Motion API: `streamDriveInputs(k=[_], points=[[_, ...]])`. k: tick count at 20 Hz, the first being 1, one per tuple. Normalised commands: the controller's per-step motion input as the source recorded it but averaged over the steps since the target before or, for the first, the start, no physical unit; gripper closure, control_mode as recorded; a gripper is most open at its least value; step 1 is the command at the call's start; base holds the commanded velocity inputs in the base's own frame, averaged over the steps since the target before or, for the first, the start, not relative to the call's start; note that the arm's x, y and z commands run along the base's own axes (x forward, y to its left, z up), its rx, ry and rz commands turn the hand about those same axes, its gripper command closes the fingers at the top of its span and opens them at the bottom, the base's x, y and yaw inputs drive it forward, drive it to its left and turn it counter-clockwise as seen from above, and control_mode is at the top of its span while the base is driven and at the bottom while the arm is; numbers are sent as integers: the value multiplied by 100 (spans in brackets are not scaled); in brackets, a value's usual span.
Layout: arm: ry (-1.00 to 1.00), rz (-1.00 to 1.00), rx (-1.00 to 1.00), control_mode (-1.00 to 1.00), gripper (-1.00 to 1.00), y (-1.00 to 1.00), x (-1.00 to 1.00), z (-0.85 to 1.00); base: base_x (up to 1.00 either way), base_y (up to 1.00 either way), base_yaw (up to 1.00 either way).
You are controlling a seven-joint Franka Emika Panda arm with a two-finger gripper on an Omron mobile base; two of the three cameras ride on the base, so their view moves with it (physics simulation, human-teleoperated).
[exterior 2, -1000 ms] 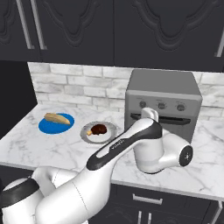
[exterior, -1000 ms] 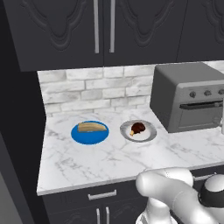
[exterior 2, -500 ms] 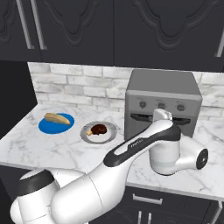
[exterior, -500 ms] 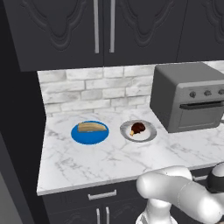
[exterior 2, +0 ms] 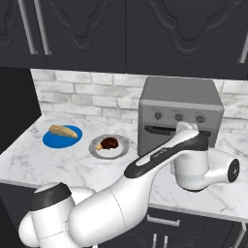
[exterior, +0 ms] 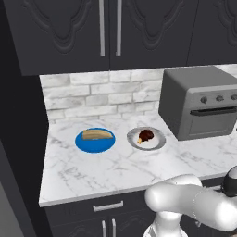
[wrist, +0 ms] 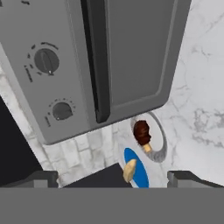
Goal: Open the toaster oven door. Place the baguette on the bottom rack in the toaster oven and place the steak on the top rack.
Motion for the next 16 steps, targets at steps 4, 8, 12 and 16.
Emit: streamDriveInputs(k=[4,8,12,16], points=[[6,0,0,-100,-100,-1,24,-16,0,0,0],[-1,0,6,-100,-100,0,24,-8,0,0,0],[-6,0,4,-100,-100,-1,22,-14,0,0,0],[-14,-1,-4,-100,-100,7,34,-23,0,0,0]])
